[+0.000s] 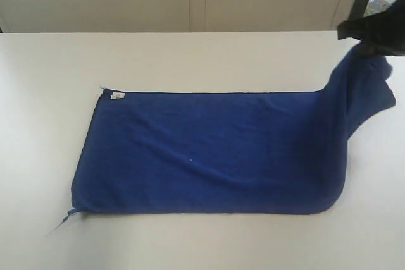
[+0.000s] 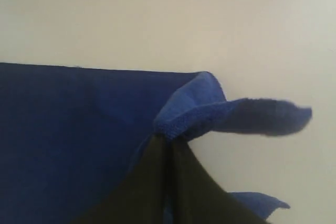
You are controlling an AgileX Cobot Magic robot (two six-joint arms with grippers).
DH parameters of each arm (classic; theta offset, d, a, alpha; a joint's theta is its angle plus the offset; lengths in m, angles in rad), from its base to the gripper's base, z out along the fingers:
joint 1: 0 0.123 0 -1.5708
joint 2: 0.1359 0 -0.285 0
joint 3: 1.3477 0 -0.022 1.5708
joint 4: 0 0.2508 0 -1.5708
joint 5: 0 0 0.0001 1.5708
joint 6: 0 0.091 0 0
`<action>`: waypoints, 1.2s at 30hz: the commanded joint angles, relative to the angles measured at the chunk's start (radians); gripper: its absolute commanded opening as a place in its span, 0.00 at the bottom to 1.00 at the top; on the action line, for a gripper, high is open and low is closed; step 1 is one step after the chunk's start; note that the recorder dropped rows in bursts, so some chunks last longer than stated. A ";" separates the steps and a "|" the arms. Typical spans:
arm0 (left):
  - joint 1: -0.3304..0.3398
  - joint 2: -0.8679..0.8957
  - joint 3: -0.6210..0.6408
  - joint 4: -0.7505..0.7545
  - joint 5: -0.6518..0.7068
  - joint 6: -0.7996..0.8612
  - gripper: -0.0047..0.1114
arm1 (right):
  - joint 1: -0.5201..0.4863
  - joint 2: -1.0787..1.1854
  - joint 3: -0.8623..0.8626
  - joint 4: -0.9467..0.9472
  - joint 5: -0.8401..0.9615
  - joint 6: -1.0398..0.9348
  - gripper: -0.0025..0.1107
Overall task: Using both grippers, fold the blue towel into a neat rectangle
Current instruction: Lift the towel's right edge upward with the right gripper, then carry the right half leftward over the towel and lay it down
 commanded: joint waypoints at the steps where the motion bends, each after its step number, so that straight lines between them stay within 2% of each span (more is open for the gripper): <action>1: 0.002 -0.006 0.005 -0.009 0.003 0.003 0.04 | 0.156 -0.023 -0.065 0.003 0.053 -0.013 0.02; 10: 0.002 -0.006 0.005 -0.009 0.003 0.003 0.04 | 0.432 0.094 -0.218 0.003 0.053 0.041 0.02; 21: 0.002 -0.006 0.005 -0.009 0.003 0.003 0.04 | 0.673 0.354 -0.467 -0.001 0.063 0.076 0.02; 29: 0.002 -0.006 0.005 -0.009 0.003 0.003 0.04 | 0.785 0.570 -0.610 0.001 0.022 0.098 0.02; 36: 0.002 -0.006 0.005 -0.009 0.003 0.003 0.04 | 0.804 0.703 -0.669 0.001 0.025 0.101 0.02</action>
